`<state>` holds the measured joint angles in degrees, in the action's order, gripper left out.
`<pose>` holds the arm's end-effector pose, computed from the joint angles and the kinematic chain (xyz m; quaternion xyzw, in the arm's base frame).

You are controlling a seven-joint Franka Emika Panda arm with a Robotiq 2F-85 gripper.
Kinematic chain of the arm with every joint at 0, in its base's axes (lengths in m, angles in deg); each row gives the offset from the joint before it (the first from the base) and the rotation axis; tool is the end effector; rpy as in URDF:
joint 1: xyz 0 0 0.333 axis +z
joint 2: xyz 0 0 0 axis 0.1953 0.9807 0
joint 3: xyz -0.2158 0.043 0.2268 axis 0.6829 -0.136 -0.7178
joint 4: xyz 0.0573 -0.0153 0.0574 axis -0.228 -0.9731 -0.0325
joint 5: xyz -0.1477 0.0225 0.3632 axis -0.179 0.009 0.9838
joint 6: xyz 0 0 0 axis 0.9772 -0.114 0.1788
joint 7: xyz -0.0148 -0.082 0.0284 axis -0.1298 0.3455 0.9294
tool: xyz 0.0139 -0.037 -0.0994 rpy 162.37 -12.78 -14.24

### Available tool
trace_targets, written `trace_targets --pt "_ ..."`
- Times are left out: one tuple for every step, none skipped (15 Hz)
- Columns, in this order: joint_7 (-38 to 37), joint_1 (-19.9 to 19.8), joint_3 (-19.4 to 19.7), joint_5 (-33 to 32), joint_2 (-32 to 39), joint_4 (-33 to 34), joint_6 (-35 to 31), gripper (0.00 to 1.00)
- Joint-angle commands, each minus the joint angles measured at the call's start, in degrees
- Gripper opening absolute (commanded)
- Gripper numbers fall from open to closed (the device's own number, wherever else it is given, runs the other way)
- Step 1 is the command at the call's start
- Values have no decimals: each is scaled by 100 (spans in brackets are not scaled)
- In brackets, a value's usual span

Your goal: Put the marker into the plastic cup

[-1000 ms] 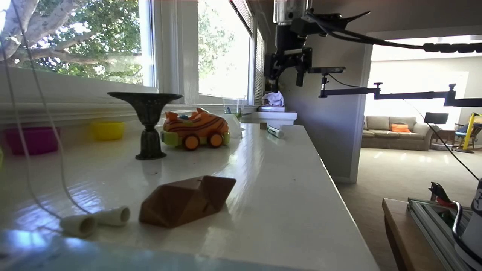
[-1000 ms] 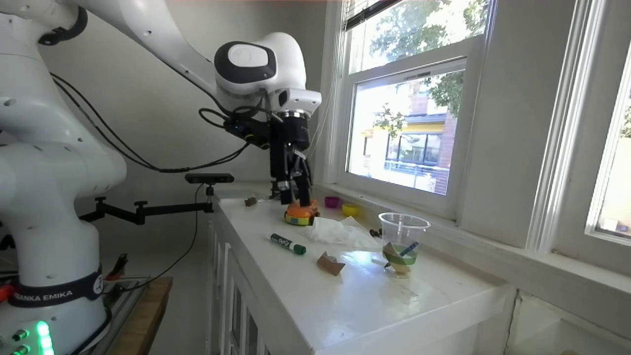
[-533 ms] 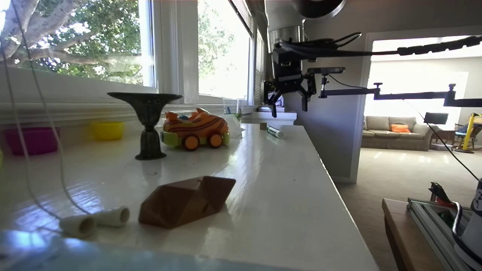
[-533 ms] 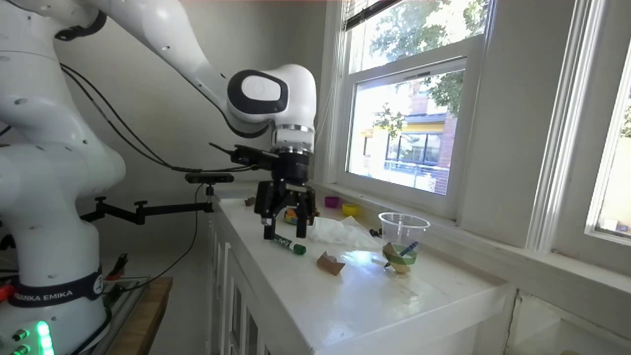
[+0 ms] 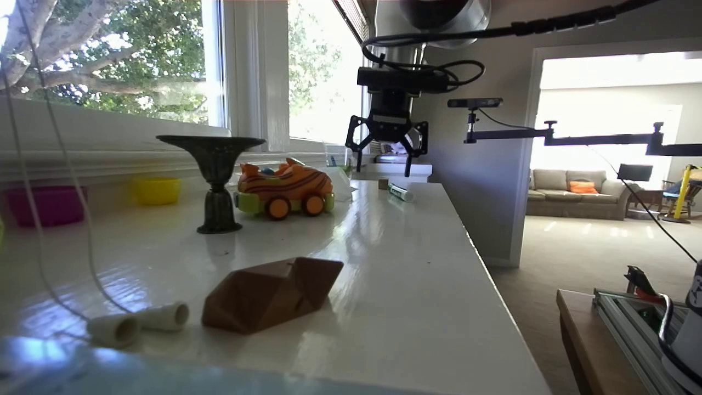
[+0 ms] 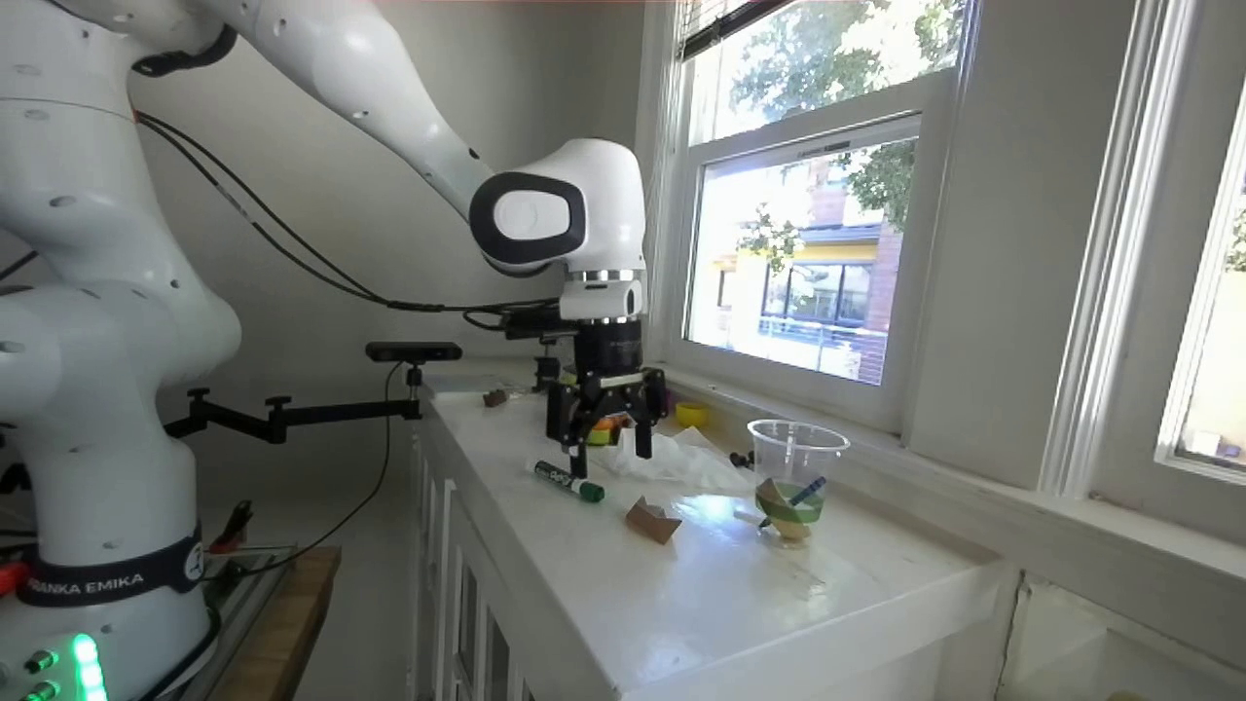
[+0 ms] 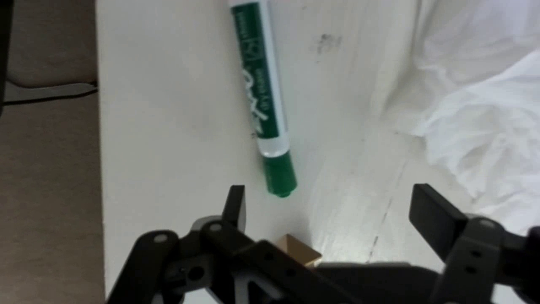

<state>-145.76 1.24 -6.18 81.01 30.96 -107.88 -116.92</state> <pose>0.4590 -0.0528 0.3904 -0.8237 0.5622 -0.0720 0.0149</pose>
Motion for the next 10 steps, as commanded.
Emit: trace_targets --pt "585 430 272 1012 280 162 -348 100" --pt "801 508 302 1211 307 177 -339 100" --pt "989 561 327 1367 319 204 -264 100" --pt "1221 594 371 1500 302 254 -73 100" --pt "1436 617 417 1624 286 299 64 100" --pt "1583 612 449 1682 280 344 143 100" --pt "1683 581 480 1671 269 430 266 100" --pt "1756 552 500 1627 273 522 405 100" --pt "1855 547 532 1616 297 660 670 100" --pt "1889 537 544 1548 312 777 952 100"
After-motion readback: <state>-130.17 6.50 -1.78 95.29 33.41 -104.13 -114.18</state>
